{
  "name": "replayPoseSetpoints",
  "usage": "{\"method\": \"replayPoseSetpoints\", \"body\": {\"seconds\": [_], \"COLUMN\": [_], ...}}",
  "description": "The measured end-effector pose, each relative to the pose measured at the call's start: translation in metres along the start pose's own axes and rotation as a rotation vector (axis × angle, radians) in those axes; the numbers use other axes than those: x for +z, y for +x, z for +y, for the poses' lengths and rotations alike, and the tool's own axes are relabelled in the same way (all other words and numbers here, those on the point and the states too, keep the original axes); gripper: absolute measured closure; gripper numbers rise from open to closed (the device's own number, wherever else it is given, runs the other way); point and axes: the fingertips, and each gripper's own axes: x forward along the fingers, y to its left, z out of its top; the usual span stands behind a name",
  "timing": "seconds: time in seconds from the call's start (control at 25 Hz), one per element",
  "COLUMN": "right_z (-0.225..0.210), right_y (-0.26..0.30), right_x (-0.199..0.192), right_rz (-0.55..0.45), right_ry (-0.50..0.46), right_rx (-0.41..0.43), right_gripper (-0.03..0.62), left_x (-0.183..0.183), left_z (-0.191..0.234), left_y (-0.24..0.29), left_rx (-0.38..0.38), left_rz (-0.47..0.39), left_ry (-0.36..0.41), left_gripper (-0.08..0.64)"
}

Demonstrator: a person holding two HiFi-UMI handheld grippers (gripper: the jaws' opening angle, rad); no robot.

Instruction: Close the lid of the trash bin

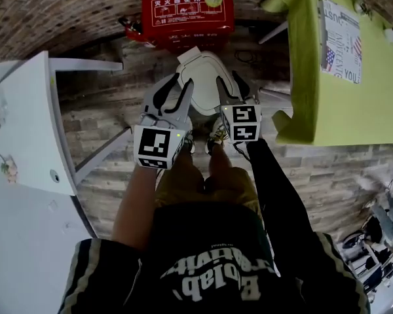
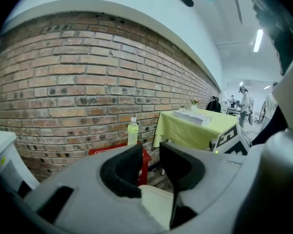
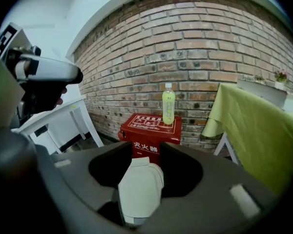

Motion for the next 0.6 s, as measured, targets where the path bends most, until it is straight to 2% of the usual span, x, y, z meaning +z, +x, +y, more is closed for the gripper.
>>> {"method": "replayPoseSetpoints", "body": {"seconds": [0.16,0.32,0.4,0.6], "right_z": [0.002,-0.001,-0.004,-0.002], "right_y": [-0.022,-0.053,-0.066,-0.097], "right_x": [0.036,0.07,0.084,0.119], "right_rz": [-0.066,-0.142,-0.169,-0.225], "right_ry": [-0.03,-0.072,-0.07,-0.05], "right_rx": [0.028,0.004,-0.006,0.029], "right_gripper": [0.404,0.448,0.456,0.456], "left_x": [0.014,0.039,0.052,0.081], "left_z": [-0.001,-0.003,-0.005,-0.018], "left_y": [-0.012,-0.023,-0.028,-0.043], "left_rx": [0.024,0.04,0.048,0.039], "left_rz": [0.016,-0.007,-0.022,-0.043], "left_ry": [0.01,0.038,0.049,0.073], "left_gripper": [0.443,0.443,0.443,0.44]}}
